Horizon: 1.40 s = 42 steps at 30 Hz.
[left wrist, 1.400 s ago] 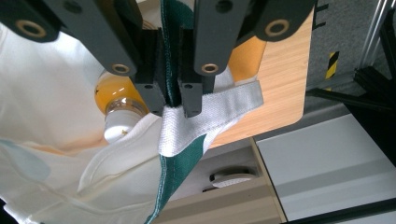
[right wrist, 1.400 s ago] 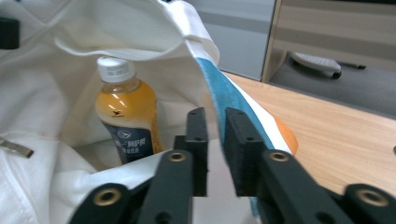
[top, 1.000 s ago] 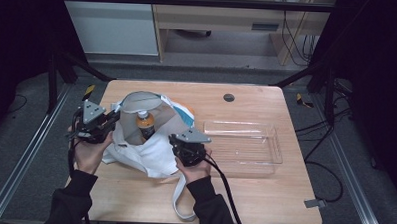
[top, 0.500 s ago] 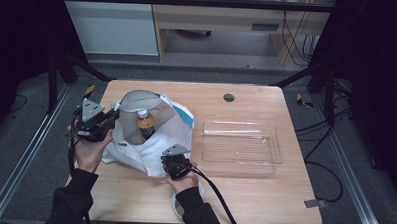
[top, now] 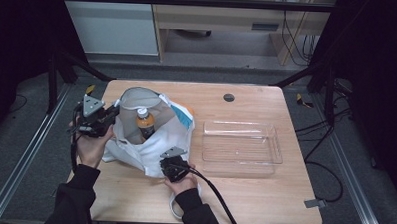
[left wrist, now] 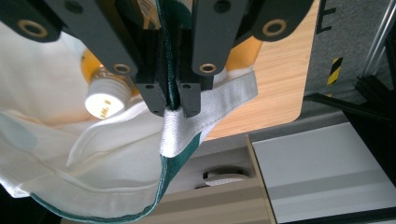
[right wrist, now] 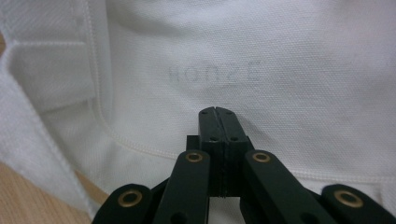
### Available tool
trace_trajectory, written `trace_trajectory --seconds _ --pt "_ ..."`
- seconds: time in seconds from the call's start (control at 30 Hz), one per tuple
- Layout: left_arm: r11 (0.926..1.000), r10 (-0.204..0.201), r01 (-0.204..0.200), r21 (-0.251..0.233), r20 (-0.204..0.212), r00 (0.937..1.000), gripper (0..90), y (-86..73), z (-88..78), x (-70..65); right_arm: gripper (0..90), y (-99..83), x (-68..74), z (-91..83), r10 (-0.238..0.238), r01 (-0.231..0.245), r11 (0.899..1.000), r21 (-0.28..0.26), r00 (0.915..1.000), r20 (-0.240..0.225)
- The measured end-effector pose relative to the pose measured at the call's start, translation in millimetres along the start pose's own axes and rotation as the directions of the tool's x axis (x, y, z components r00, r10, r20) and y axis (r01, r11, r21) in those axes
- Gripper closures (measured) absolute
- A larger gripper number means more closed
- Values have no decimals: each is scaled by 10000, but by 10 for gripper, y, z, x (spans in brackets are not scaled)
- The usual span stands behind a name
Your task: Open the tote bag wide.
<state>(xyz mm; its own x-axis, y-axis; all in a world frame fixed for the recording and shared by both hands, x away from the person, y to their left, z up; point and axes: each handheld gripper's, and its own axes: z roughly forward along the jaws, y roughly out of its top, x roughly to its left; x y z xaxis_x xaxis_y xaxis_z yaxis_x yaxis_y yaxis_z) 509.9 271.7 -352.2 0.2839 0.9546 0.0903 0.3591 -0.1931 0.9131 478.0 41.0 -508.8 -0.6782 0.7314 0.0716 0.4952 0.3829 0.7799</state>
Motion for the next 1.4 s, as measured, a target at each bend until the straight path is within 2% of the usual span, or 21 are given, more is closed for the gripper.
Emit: trace_trajectory --seconds 0.1,0.37,0.5,0.77,1.03,1.1,1.27,1.4 --pt "9999 -76 78 132 -139 9999 841 0 87 17 900 -6 20 -2 -210 210 9998 -18 9998 7" --pt "9968 -442 470 641 -445 9980 842 -15 346 139 900 -2 10 -4 -59 60 10000 45 9999 -157" --pt "9948 -440 492 889 -593 9973 842 -45 486 172 900 -3 20 -4 -25 27 10000 63 9998 -185" --pt "9915 -552 616 1145 -582 9968 841 -130 665 206 900 -5 25 2 -23 24 10000 18 9997 -229" --pt "9855 -311 384 1651 -470 9984 841 -243 808 219 900 -4 30 7 -67 67 10000 0 9997 -216" --pt "9840 -368 443 1723 -469 9982 841 -281 846 213 900 -5 30 9 -67 67 10000 -15 9997 -227" --pt "9791 -152 215 2025 -325 9994 839 -370 917 178 900 -3 38 13 -85 84 10000 -35 9997 -226" --pt "9762 -155 187 2158 -168 9997 836 -458 937 173 900 -1 43 14 -89 88 10000 -23 9998 -202"
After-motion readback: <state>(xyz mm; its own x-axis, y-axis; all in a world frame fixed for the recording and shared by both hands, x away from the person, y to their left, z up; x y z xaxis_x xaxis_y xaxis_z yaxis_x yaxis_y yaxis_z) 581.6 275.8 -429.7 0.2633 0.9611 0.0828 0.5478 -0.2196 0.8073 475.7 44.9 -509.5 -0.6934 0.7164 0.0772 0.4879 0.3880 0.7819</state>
